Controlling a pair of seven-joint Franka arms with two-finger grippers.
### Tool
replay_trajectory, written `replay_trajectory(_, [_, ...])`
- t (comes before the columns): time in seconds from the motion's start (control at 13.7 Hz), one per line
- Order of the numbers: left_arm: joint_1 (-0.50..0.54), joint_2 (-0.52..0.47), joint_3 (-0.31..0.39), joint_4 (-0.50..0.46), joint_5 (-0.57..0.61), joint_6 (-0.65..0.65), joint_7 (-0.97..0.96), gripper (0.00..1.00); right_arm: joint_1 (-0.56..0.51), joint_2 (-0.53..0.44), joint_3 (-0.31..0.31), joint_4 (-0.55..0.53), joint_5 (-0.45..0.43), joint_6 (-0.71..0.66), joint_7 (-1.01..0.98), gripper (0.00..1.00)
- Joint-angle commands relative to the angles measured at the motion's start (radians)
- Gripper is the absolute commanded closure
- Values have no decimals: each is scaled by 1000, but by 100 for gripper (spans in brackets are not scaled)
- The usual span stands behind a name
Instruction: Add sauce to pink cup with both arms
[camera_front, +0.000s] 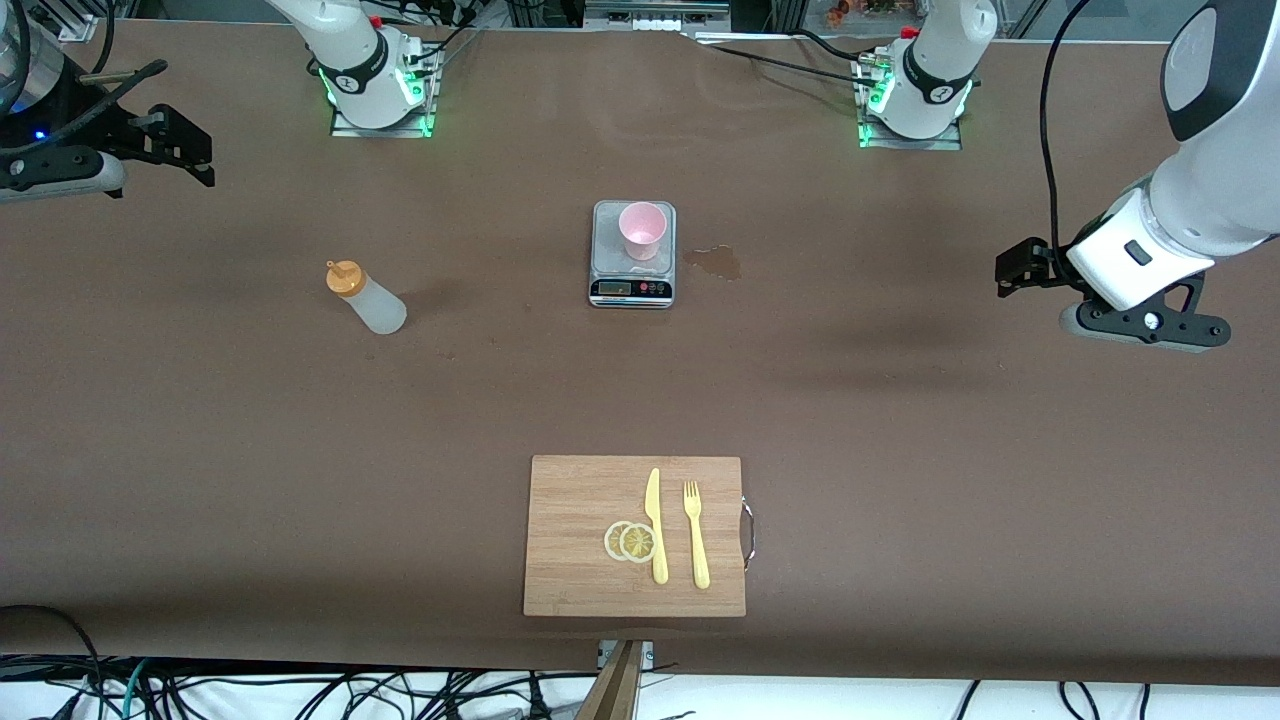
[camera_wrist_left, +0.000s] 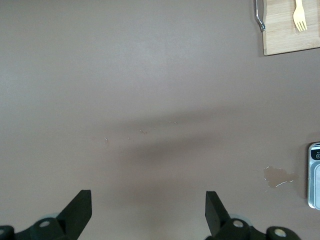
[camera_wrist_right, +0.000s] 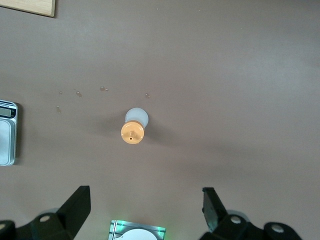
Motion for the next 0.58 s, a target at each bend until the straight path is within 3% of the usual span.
replay_trajectory(0.0, [4,9,2,30,19,-6,15,0,4,32,0,56,4,-9,11,0])
replay_trajectory(0.51, [9,12,2,62,27,-6,17,0,7,61,1,61,13,-17,33,0])
